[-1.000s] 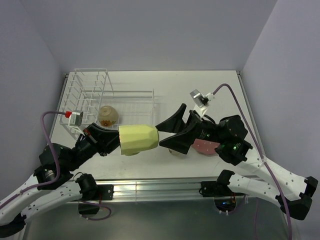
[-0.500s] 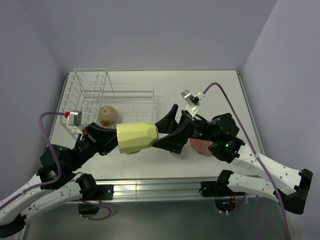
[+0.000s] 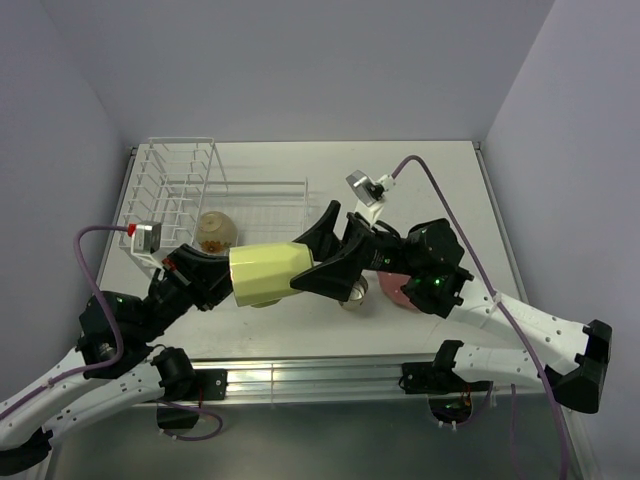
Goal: Load the mixed dishes into the dish rack
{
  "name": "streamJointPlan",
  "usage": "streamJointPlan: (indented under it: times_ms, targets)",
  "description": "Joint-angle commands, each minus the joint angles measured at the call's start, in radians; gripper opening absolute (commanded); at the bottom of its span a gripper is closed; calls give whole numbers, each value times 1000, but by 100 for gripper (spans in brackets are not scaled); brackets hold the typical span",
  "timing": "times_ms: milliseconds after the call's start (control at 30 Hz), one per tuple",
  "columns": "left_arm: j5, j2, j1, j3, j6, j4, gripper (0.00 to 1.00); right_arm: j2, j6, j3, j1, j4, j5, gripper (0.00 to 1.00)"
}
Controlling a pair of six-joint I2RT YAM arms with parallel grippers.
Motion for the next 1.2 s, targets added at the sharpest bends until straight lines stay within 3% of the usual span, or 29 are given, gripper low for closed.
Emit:
streamJointPlan:
  times_ms: [0,167,267,333,400,467,500,600,733,1000,1100,1167]
  targets:
    - [-11,-9,-2,7,-22,130,0,13,-3,70,16,59,7,97]
    - [-28,-23,-2,10,-14,106,0,30,-15,90,27,42,19,88]
    - [-27,-20,-2,8,-15,109,0,44,-14,98,28,45,18,69]
    - [-33,-21,-2,7,-14,103,0,53,-9,107,28,46,13,39]
    - [-37,-23,-2,8,-9,92,0,67,-14,117,28,32,10,0]
    - [-51,-25,-2,32,9,20,24,68,-24,125,30,6,21,0]
    - [-78,-28,-2,43,17,-15,59,65,-38,125,28,-3,28,0]
    - [-150,-37,-2,95,70,-182,87,62,-78,144,27,-66,59,0]
    - [-302,-87,-2,154,123,-406,99,71,-118,189,6,-171,93,0]
    - [-597,-225,-3,209,132,-724,99,160,-149,263,-77,-271,122,0]
    - [-639,-213,-3,241,143,-804,99,245,-214,355,-108,-389,179,0]
    - [-629,-187,-3,269,173,-830,99,349,-271,488,-114,-556,268,0]
